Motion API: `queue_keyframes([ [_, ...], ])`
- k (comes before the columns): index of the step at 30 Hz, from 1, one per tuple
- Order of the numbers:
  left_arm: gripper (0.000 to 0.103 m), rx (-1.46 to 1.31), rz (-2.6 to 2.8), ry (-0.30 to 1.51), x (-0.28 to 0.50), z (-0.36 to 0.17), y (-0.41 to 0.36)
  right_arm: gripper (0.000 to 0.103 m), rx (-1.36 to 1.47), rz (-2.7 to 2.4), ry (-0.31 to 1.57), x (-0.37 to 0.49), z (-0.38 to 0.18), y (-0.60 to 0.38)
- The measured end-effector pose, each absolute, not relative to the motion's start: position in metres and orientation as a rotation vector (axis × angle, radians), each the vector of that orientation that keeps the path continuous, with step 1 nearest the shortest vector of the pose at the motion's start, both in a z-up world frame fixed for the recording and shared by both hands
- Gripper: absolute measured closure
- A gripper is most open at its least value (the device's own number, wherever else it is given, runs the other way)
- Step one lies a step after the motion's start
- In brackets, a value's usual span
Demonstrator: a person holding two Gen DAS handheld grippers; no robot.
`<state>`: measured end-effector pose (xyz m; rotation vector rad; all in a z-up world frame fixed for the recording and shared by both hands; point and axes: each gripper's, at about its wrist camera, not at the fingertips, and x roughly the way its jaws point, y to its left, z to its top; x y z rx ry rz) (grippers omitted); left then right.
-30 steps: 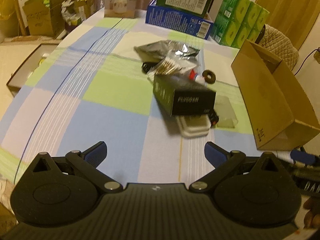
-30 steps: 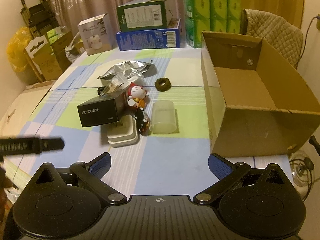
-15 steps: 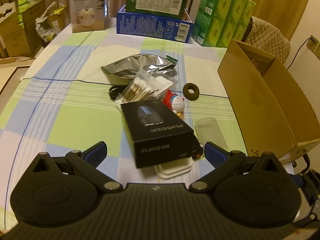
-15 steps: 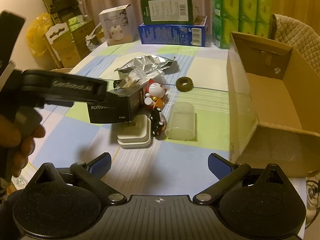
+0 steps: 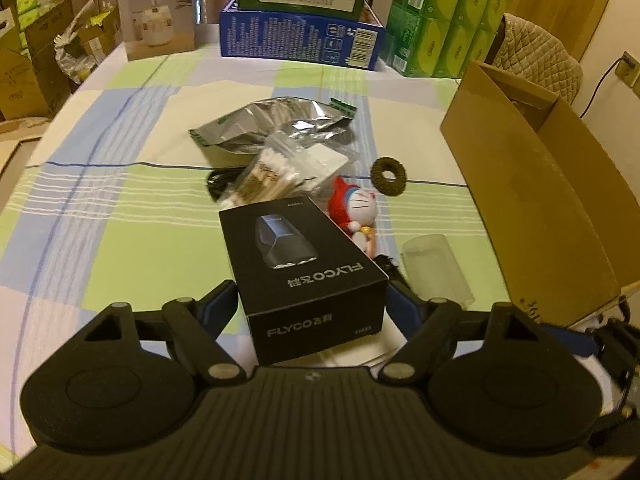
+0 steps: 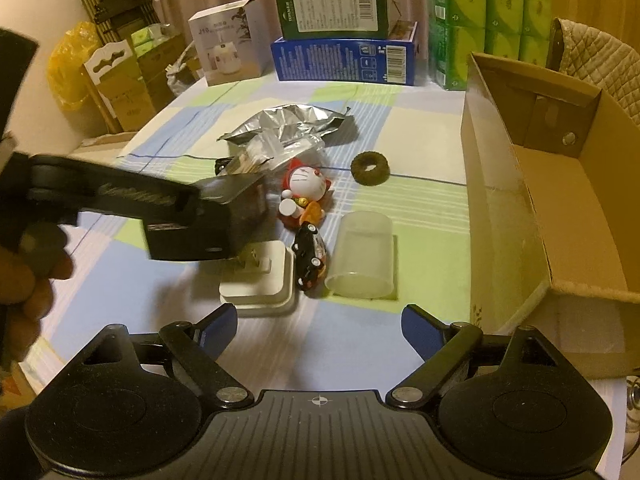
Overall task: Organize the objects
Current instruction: 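Grasp the black FLYCO box with the left tool while the right tool approaches the white plug, then grasp the white plug adapter with the right tool while the left tool lifts the box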
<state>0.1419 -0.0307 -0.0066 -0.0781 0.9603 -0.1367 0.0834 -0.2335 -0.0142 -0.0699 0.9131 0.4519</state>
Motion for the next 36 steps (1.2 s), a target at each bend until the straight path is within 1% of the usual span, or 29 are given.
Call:
queue_keyframes([
  [8,0.026,-0.041,-0.131,0.947,0.124,0.003,0.014,0.016,-0.081,0.475,0.929,0.091,-0.016,-0.224],
  [17,0.026,-0.045,-0.100,0.989,0.104,-0.027,0.052,0.016,-0.107,0.574,0.991,0.107,-0.032,-0.194],
  [24,0.018,-0.105,-0.085,0.966,0.096,-0.030,0.068,0.016,-0.067,0.636,1.064,0.133,-0.056,-0.178],
  [32,0.015,-0.122,-0.074,0.938,0.095,-0.033,0.077,0.016,-0.045,0.642,1.039,0.149,-0.071,-0.165],
  [34,0.015,-0.126,-0.075,0.931,0.096,-0.034,0.078,0.018,-0.063,0.635,1.025,0.150,-0.072,-0.162],
  [35,0.015,-0.127,-0.079,0.927,0.097,-0.034,0.078,0.020,-0.080,0.629,1.018,0.149,-0.072,-0.160],
  [36,0.015,-0.125,-0.081,0.925,0.098,-0.035,0.078,0.025,-0.101,0.627,1.014,0.148,-0.073,-0.157],
])
